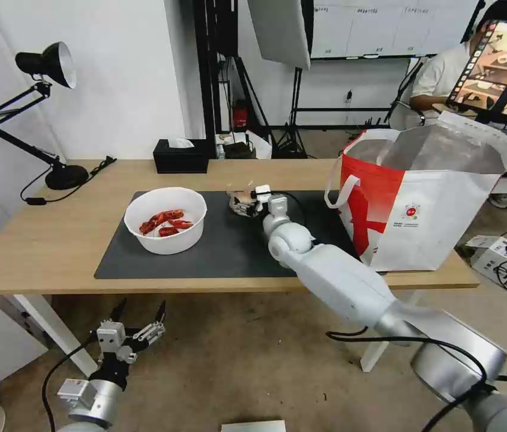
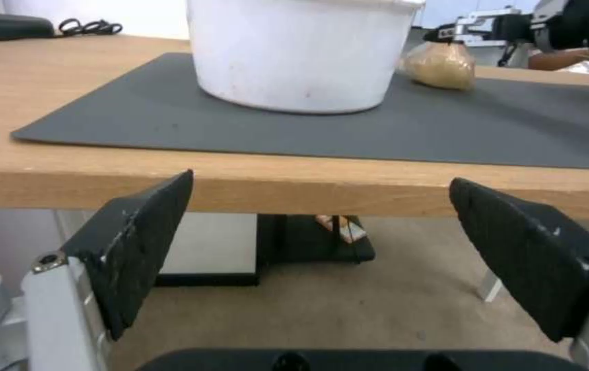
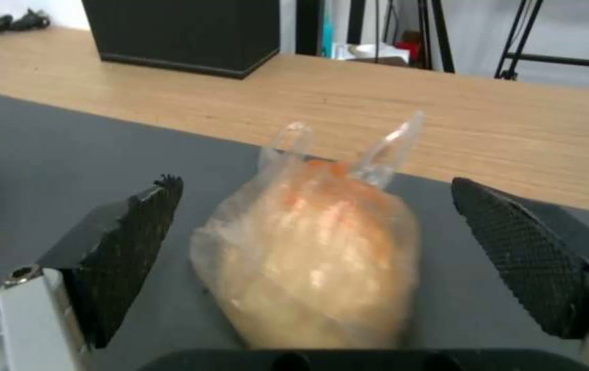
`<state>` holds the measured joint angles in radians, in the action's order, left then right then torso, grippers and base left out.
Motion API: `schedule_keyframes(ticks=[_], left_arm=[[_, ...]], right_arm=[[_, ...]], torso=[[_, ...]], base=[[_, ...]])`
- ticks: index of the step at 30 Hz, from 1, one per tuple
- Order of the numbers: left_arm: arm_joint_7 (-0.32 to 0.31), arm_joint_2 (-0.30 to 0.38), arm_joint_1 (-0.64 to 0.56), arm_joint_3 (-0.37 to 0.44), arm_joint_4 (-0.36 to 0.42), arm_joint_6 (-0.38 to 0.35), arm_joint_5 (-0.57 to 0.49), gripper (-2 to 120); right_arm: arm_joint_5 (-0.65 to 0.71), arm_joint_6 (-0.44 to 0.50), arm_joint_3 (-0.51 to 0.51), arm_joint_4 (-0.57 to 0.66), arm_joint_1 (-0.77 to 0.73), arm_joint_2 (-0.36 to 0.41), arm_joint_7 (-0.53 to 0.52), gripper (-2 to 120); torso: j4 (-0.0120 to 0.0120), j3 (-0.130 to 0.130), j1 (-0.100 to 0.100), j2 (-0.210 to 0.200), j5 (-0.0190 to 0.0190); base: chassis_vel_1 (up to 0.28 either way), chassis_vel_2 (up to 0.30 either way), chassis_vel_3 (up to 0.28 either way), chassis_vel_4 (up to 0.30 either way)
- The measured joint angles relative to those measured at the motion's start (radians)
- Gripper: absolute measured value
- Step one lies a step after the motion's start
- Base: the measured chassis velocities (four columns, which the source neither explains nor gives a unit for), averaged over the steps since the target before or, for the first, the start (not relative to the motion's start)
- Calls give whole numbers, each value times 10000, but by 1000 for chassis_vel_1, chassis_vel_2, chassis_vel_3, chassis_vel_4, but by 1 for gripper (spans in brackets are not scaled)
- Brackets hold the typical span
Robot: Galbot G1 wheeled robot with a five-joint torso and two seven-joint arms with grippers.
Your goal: Pick up the trash from the table and place it into the takeout bag.
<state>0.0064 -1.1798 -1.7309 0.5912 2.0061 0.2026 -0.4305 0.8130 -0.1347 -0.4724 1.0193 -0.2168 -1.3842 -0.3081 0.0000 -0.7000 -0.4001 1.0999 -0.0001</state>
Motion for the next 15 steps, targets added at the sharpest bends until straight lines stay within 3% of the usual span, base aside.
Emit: schedule_keyframes(ticks=[8,15], left_arm=[[9,42,-97,112,-101,176,-64,100],[12,54,-60,102,-102,182,-78,100]], right_arm=[[-617,-355,124,-1232,309,-743,96,100],[-689,-602,154,-1521,345,-900,97,100]], torso=[[1,0,0,1,-1],[0,0,0,1,0]], base=[[0,0,0,0],[0,0,0,0]])
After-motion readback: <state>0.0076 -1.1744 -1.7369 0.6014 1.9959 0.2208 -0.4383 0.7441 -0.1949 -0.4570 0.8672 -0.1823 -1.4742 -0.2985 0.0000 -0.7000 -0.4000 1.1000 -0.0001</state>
